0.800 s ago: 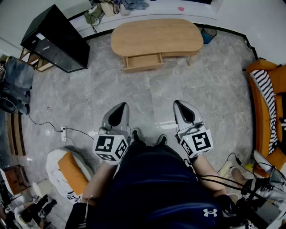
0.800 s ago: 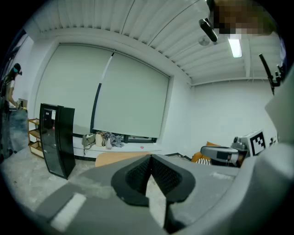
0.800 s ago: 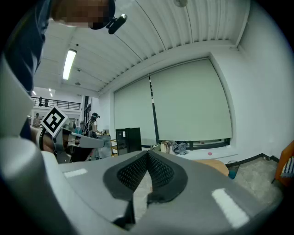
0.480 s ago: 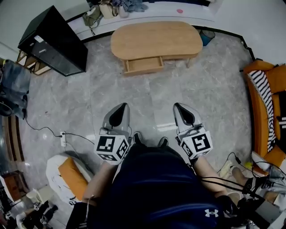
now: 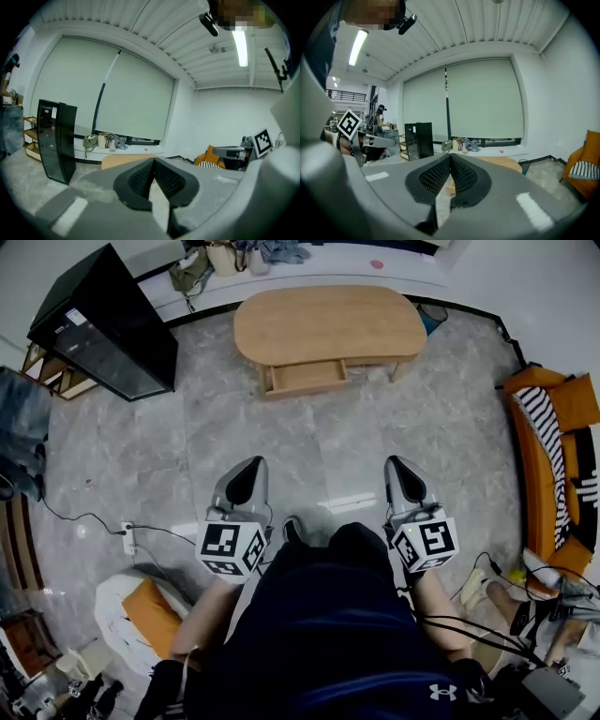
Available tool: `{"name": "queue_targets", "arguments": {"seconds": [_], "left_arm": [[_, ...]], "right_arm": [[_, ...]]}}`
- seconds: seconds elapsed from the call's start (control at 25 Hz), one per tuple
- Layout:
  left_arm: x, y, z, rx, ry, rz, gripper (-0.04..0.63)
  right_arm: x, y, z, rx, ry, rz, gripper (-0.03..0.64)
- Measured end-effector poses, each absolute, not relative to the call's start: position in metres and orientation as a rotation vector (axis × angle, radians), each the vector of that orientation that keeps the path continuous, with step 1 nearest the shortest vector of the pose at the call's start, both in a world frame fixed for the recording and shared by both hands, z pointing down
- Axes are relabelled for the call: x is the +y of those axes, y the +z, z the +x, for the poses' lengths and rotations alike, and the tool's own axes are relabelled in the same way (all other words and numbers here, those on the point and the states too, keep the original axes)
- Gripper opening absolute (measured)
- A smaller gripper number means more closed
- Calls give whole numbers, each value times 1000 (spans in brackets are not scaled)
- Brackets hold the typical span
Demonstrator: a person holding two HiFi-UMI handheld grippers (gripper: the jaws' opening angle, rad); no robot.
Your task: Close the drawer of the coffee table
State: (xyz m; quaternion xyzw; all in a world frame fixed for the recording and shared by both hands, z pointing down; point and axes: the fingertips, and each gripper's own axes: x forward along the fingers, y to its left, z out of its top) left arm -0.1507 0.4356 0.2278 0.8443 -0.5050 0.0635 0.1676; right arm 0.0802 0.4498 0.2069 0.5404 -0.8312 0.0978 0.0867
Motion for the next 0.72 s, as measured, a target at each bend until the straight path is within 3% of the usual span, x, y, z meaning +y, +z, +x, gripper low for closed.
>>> {"name": "queue_targets", "arguments": {"seconds": [0.24, 0.72], "left_arm": [[424, 248, -184, -1455, 184, 2319, 2], [371, 258, -164, -1513, 236, 2254, 2]], "right_arm": [[450, 222, 76, -2397, 332, 1606, 2], [368, 258, 70, -2514, 475, 1465, 2]]}}
